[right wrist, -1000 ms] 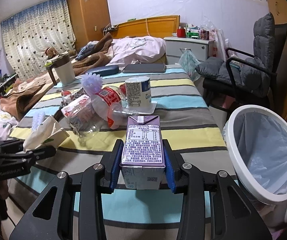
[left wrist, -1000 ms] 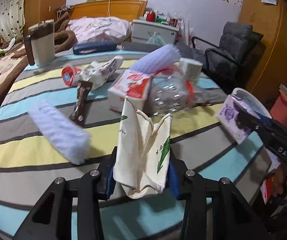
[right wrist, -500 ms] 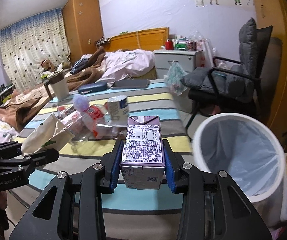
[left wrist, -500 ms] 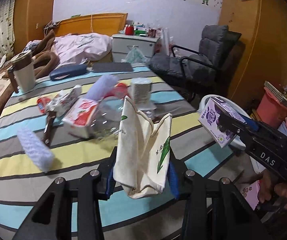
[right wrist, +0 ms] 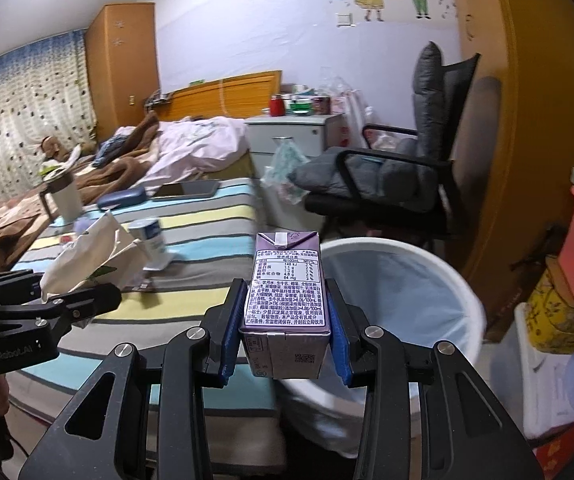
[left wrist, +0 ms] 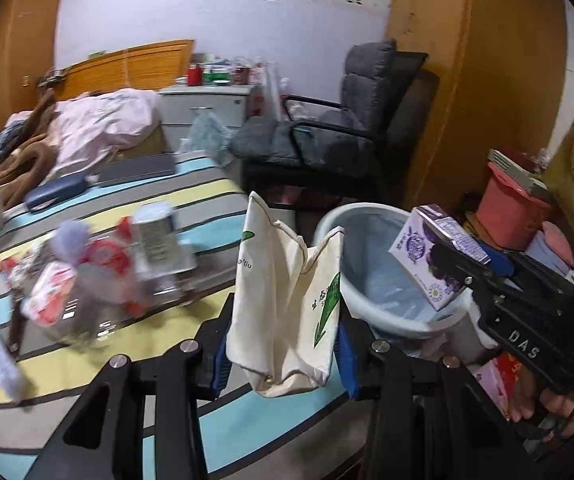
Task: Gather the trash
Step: 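Carry carton and cloth bag over the bin and open both tools to drop them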
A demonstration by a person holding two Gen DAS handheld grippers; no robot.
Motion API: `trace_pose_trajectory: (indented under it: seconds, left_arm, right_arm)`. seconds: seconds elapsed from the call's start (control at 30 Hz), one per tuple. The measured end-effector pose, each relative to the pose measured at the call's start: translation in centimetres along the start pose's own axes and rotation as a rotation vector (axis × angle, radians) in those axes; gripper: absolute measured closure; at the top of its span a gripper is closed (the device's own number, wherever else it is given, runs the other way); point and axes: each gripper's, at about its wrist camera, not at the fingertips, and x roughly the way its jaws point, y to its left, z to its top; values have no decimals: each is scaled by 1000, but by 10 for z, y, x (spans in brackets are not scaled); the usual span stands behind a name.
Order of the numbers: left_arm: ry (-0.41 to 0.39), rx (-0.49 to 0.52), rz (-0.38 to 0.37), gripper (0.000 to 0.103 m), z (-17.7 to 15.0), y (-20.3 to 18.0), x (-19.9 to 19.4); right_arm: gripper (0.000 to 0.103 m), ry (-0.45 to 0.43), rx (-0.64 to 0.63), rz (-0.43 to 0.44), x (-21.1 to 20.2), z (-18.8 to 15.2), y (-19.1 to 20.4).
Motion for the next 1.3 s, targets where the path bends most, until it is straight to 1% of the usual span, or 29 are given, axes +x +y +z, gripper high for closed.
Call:
trace_pose_trajectory:
  seconds: [0.3, 0.37, 0.47, 0.6, 0.73, 0.77, 0.83, 0.9, 0.93, 0.97, 1.0, 1.03, 1.07, 1.17, 1.3]
  left_arm:
    - [43, 50, -87, 58, 18, -50, 43]
    - [56, 55, -106, 58, 21, -58, 50]
    - [65, 79, -104, 58, 22, -70, 62]
    - [113, 69, -122, 58, 23, -77, 82]
    - [134, 78, -126, 57, 22, -83, 93]
    - [138, 71, -123, 54, 22, -83, 96]
    - [142, 72, -117, 53, 23, -84, 100]
    - [144, 71, -104, 45, 22, -84, 102]
    - [144, 67, -99, 36, 22, -83, 103]
    - [144, 61, -99, 33, 22, -82, 103]
    - [143, 59, -104, 33, 22, -82, 102]
    - [141, 59, -107, 33, 22, -81, 102]
    - [139, 61, -106, 33, 22, -81, 101]
    - [133, 59, -93, 30, 22, -79, 98]
    - [114, 53, -86, 29, 22, -76, 89]
  right_arm:
    - [63, 18, 50, -80, 0, -2, -46]
    - [63, 36, 54, -96, 4, -3, -56]
    - [63, 68, 62, -113, 10, -6, -66]
    - [63, 104, 64, -116, 18, -9, -75]
    - [63, 134, 52, -120, 28, -12, -82]
    - [63, 142, 53, -122, 30, -12, -83]
    - [63, 158, 51, -122, 33, -13, -85]
    - [62, 165, 55, -122, 36, -12, -88]
    - [62, 165, 57, -124, 36, -13, -88]
    - [60, 166, 59, -121, 36, -13, -90]
    - [55, 167, 63, -118, 37, -13, -91]
    - [47, 167, 67, -118, 37, -13, -92]
    - [43, 167, 70, -117, 38, -13, -93]
    - [42, 158, 69, -121, 35, -13, -93]
    - [42, 145, 76, -133, 30, -12, -93]
